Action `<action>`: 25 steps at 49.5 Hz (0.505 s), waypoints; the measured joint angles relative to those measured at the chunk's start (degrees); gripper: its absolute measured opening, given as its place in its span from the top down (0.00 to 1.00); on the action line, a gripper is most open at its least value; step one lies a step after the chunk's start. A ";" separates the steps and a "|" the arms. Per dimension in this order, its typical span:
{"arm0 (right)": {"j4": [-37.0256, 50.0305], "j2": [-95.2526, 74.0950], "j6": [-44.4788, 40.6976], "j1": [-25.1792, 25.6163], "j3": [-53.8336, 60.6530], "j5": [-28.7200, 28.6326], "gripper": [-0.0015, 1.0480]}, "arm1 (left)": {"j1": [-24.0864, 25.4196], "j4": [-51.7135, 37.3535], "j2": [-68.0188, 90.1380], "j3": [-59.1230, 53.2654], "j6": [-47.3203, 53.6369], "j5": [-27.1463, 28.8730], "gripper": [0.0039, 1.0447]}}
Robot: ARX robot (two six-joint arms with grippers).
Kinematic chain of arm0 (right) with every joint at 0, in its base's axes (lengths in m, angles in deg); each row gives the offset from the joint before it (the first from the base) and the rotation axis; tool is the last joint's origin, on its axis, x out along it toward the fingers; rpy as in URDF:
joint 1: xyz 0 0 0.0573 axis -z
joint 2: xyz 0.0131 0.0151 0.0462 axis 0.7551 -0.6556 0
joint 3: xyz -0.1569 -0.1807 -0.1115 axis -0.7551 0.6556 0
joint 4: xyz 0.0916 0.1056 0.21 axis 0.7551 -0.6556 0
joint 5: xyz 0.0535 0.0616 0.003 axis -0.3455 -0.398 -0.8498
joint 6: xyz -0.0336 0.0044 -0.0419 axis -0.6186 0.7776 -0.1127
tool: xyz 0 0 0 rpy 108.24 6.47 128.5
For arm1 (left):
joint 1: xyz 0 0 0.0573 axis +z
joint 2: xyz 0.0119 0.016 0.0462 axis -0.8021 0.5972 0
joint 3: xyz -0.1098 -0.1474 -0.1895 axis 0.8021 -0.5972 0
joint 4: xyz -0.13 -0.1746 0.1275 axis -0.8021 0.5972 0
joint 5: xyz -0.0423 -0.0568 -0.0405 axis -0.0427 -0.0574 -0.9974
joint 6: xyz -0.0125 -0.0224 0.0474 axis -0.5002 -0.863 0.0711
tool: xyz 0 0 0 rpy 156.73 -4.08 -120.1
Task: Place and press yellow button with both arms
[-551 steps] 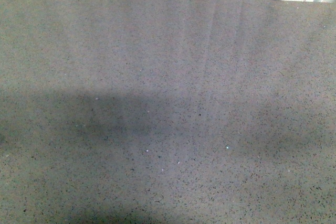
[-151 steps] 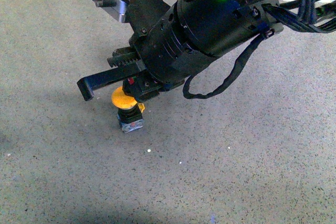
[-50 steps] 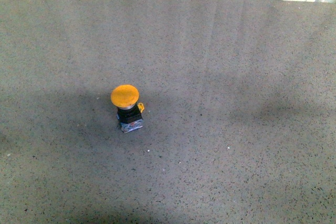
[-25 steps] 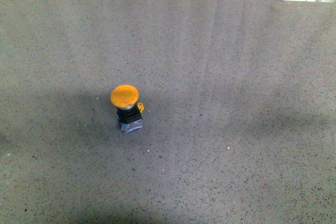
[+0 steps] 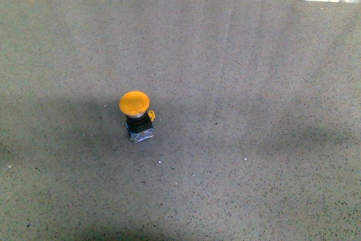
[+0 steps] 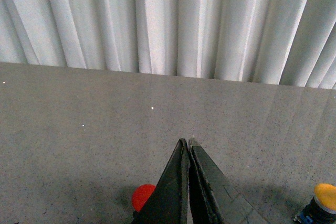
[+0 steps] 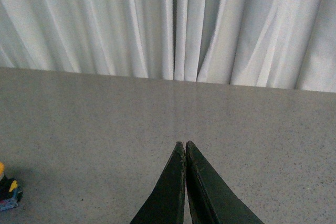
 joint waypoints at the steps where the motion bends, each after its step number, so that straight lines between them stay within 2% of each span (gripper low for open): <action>1: -0.31 0.37 0.00 0.00 0.00 0.00 0.99 | 0.00 0.00 0.00 0.00 0.00 0.00 0.99; 16: -5.95 5.92 0.00 0.00 0.00 0.00 0.99 | 0.00 0.00 0.00 0.00 0.00 0.00 0.99; 21: -14.91 13.05 -0.02 0.00 -0.02 0.15 0.99 | 0.00 0.00 0.00 0.00 0.00 0.00 0.99; 25: -15.78 15.41 0.00 0.00 -0.02 0.11 0.99 | 0.00 0.00 0.00 0.00 0.00 0.00 0.99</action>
